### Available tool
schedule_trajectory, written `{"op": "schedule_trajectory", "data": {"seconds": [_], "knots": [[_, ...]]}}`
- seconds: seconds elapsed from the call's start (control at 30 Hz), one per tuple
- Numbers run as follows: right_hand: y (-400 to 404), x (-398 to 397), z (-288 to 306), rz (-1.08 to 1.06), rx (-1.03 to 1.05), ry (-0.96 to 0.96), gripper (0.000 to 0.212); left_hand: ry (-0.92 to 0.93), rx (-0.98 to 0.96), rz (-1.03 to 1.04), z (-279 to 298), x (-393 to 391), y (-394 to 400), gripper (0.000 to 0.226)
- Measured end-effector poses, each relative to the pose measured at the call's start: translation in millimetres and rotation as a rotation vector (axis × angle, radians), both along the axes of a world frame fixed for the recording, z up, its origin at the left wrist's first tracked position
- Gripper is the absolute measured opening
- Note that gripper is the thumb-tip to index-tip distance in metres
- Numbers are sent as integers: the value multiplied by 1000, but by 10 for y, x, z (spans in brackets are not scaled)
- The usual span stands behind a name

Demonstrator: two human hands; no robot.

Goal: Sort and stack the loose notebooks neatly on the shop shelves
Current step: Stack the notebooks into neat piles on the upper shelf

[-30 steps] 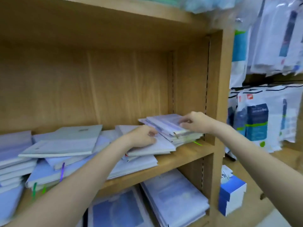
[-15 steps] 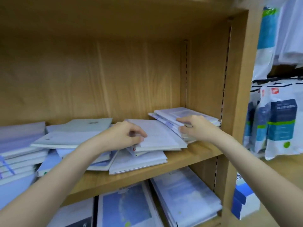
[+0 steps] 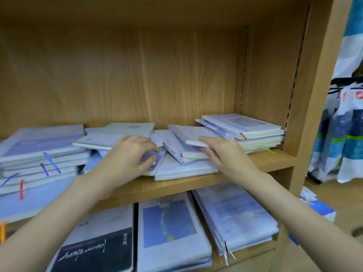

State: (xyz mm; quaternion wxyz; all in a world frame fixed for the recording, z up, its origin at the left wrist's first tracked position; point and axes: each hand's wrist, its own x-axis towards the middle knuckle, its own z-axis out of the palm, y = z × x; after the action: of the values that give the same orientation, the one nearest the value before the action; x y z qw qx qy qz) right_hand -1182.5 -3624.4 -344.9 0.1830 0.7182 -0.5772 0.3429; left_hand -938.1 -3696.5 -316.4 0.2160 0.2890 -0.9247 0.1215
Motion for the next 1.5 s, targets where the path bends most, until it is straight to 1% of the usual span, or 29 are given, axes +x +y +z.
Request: {"op": "schedule_trajectory", "data": {"seconds": [0.07, 0.1, 0.17, 0.2, 0.23, 0.3, 0.33, 0.37, 0.4, 0.43, 0.47, 0.5, 0.53, 0.63, 0.73, 0.8, 0.87, 0.93, 1.0, 1.03, 1.1, 1.13, 1.17, 1.23, 1.27, 1.3, 1.37, 1.43, 1.5], "knots": [[-11, -20, 50, 15, -202, -289, 26, 21, -16, -1, -71, 54, -11, 42], [-35, -54, 134, -2, -255, -406, 27, 31, -24, 0, -82, 59, -14, 43], [-79, -141, 314, -48, -277, -557, 32, 48, -13, 16, -80, 35, -13, 50], [-120, -194, 367, -52, -265, -581, 34, 58, 9, 33, -61, 11, 0, 55], [-120, -201, 397, -36, -239, -575, 35, 61, 23, 43, -42, -26, 14, 60], [-110, -221, 330, 34, -149, -505, 35, 43, -6, 12, -25, -157, 47, 64], [-90, -204, 274, 75, -87, -450, 33, 25, -29, -8, -20, -247, 59, 62], [-56, -169, 222, 111, 4, -412, 26, 2, -41, -20, -10, -344, 76, 56], [-25, -137, 167, 143, 108, -392, 10, -15, -41, -28, -6, -439, 85, 49], [-3, -117, 116, 145, 174, -374, 12, -29, -28, -42, 2, -521, 102, 42], [8, -110, 77, 132, 191, -366, 26, -26, -12, -52, 8, -581, 114, 39], [14, -114, 58, 106, 181, -372, 34, -12, -7, -59, 5, -613, 119, 37], [19, -118, 59, 83, 158, -377, 36, 13, -13, -61, -10, -622, 114, 35], [44, -103, 67, 72, 163, -358, 39, 105, -60, -60, -70, -585, 110, 29], [40, -99, 53, 60, 182, -351, 40, 159, -217, -30, -137, -558, 102, 25], [37, -87, 58, 50, 180, -337, 38, 178, -280, 20, -152, -533, 96, 23], [23, -60, 69, 34, 165, -297, 35, 232, -270, 44, -160, -465, 69, 22], [5, -15, 69, 9, 135, -239, 33, 270, -229, 8, -149, -338, 49, 20], [10, 40, 110, 3, 66, -228, 29, 283, -175, 4, -103, -164, 50, 32], [11, 69, 151, 9, 30, -251, 26, 319, -145, 18, -73, -55, 52, 38], [-6, 133, 241, 3, 30, -267, 23, 385, -90, 85, -35, 180, 21, 44], [-34, 175, 272, 8, 88, -249, 26, 397, -74, 130, -19, 303, -5, 47], [-72, 230, 285, 26, 183, -225, 32, 404, -52, 173, 0, 418, -34, 51], [-138, 402, 284, 82, 372, -189, 51, 418, 7, 254, 46, 620, -73, 63], [-166, 512, 294, 112, 397, -180, 58, 434, 38, 291, 64, 716, -83, 69], [-191, 630, 322, 144, 376, -177, 61, 457, 60, 316, 78, 813, -82, 74], [-242, 874, 402, 197, 302, -173, 61, 485, 82, 346, 81, 1039, -74, 81], [-336, 1128, 478, 242, 297, -123, 63, 430, 81, 385, 64, 1289, -62, 82], [-454, 1373, 518, 252, 348, -52, 66, 332, 58, 433, 56, 1526, -56, 79]]}}
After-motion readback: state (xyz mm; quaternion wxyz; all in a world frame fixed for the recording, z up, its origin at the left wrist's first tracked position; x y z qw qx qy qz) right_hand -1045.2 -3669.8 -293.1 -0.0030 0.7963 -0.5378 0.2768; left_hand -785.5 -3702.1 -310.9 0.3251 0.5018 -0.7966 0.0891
